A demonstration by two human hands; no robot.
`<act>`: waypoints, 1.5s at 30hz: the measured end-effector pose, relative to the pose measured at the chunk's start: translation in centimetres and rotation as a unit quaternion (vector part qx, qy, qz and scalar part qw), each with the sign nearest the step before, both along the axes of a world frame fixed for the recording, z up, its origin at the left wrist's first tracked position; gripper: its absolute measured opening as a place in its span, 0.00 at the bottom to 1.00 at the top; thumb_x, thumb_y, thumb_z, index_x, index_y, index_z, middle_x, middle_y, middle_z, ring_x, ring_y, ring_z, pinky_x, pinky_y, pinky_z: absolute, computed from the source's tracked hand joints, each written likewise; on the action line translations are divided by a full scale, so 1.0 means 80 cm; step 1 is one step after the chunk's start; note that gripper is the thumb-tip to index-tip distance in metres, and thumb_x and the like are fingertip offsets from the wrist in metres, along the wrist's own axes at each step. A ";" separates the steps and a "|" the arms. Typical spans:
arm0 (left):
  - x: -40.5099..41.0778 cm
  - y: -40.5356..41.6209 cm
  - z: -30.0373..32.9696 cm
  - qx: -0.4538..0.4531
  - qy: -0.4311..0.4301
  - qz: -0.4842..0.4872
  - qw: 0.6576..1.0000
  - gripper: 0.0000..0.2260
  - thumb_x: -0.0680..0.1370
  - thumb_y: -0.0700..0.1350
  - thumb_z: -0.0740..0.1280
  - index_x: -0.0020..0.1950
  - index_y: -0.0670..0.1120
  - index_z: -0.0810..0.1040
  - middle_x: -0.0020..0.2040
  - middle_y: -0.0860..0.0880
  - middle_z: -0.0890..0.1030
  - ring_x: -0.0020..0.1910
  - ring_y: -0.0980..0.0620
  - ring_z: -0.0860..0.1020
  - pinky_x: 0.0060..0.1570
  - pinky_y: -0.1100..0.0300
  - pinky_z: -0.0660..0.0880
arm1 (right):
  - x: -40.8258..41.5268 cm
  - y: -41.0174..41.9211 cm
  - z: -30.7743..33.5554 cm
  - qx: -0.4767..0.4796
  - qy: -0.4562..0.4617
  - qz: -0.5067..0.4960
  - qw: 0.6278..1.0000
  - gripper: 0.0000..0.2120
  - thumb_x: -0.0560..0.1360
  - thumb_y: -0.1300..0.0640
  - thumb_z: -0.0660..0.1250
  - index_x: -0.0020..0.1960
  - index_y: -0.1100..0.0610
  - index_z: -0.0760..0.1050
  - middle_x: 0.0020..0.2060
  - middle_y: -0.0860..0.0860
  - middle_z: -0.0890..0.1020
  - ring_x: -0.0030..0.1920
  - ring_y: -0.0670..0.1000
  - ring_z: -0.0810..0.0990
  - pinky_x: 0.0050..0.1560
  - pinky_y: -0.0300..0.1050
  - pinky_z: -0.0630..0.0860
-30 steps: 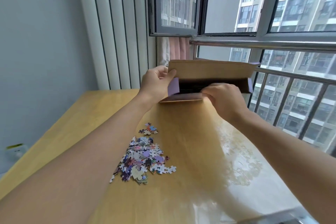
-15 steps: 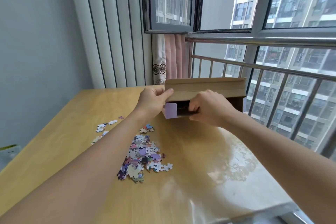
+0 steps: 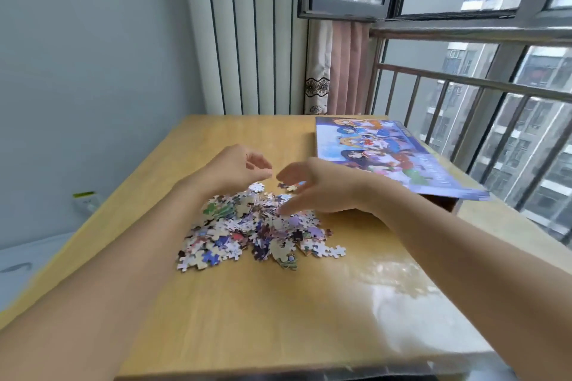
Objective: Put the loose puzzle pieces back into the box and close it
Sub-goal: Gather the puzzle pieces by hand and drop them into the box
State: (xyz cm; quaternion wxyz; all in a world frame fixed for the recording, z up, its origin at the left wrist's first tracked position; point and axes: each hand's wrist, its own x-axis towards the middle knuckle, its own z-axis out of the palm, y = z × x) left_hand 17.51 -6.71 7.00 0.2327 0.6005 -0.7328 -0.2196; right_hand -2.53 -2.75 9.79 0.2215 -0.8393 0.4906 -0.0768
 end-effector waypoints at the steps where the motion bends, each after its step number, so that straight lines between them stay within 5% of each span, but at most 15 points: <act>1: 0.022 0.008 -0.005 0.004 -0.047 0.027 0.999 0.18 0.76 0.59 0.71 0.62 0.53 0.81 0.61 0.52 0.81 0.57 0.52 0.78 0.54 0.54 0.77 | 0.011 0.003 -0.006 -0.007 0.053 0.011 0.998 0.42 0.69 0.43 0.78 0.77 0.51 0.64 0.72 0.49 0.73 0.66 0.50 0.75 0.63 0.42 0.73; 5: 0.088 0.046 -0.035 0.063 -0.127 0.062 0.988 0.48 0.56 0.79 0.70 0.71 0.58 0.71 0.74 0.53 0.70 0.72 0.50 0.69 0.70 0.49 0.69 | 0.042 0.008 -0.027 0.002 0.181 0.029 0.983 0.62 0.60 0.36 0.81 0.81 0.49 0.48 0.78 0.50 0.63 0.75 0.55 0.65 0.72 0.55 0.67; 7: 0.106 0.058 -0.046 0.084 -0.121 0.024 0.989 0.52 0.52 0.80 0.71 0.73 0.63 0.67 0.75 0.56 0.66 0.74 0.51 0.64 0.73 0.48 0.64 | 0.048 0.000 -0.037 0.035 0.202 0.022 0.979 0.64 0.58 0.35 0.81 0.81 0.46 0.45 0.78 0.49 0.63 0.75 0.55 0.65 0.72 0.56 0.67; 13: 0.102 0.064 -0.058 0.075 -0.035 -0.050 0.995 0.43 0.61 0.60 0.82 0.73 0.63 0.69 0.69 0.66 0.67 0.68 0.65 0.65 0.69 0.63 0.64 | 0.046 -0.017 -0.048 0.024 0.175 0.025 0.984 0.62 0.56 0.35 0.82 0.80 0.40 0.49 0.76 0.44 0.66 0.74 0.52 0.68 0.70 0.52 0.69; 19: 0.080 0.059 -0.067 0.000 0.024 -0.049 0.999 0.29 0.67 0.57 0.80 0.66 0.66 0.76 0.66 0.65 0.73 0.55 0.71 0.71 0.50 0.73 0.67 | 0.044 -0.032 -0.060 0.008 0.108 0.028 0.994 0.63 0.56 0.37 0.83 0.80 0.37 0.47 0.76 0.43 0.66 0.74 0.51 0.67 0.70 0.54 0.69; 26: 0.070 0.053 -0.073 -0.031 0.110 -0.003 0.993 0.18 0.67 0.56 0.80 0.56 0.59 0.84 0.55 0.60 0.82 0.50 0.62 0.81 0.49 0.65 0.76 | 0.042 -0.033 -0.063 -0.017 0.066 0.021 0.997 0.46 0.62 0.40 0.81 0.75 0.40 0.64 0.69 0.44 0.74 0.64 0.50 0.75 0.60 0.50 0.75; 30: 0.072 0.050 -0.072 -0.026 0.152 -0.001 0.988 0.14 0.68 0.52 0.80 0.52 0.55 0.85 0.47 0.55 0.86 0.47 0.55 0.85 0.53 0.55 0.81 | 0.040 -0.032 -0.069 -0.034 0.041 0.026 0.998 0.46 0.62 0.42 0.82 0.74 0.42 0.64 0.68 0.47 0.75 0.64 0.52 0.75 0.62 0.52 0.76; 34: 0.072 0.051 -0.072 -0.025 0.144 -0.020 0.989 0.15 0.70 0.51 0.79 0.55 0.55 0.85 0.52 0.58 0.85 0.52 0.60 0.83 0.59 0.53 0.80 | 0.040 -0.036 -0.074 -0.059 0.016 0.026 0.998 0.51 0.64 0.41 0.80 0.79 0.39 0.55 0.72 0.48 0.69 0.70 0.52 0.70 0.66 0.51 0.72; 45: 0.075 0.046 -0.074 0.000 0.109 -0.081 0.991 0.35 0.60 0.53 0.85 0.64 0.64 0.77 0.59 0.62 0.81 0.64 0.64 0.75 0.66 0.56 0.71 | 0.044 -0.048 -0.081 -0.106 0.020 0.055 0.993 0.37 0.67 0.40 0.77 0.72 0.44 0.70 0.67 0.43 0.77 0.65 0.48 0.75 0.60 0.47 0.75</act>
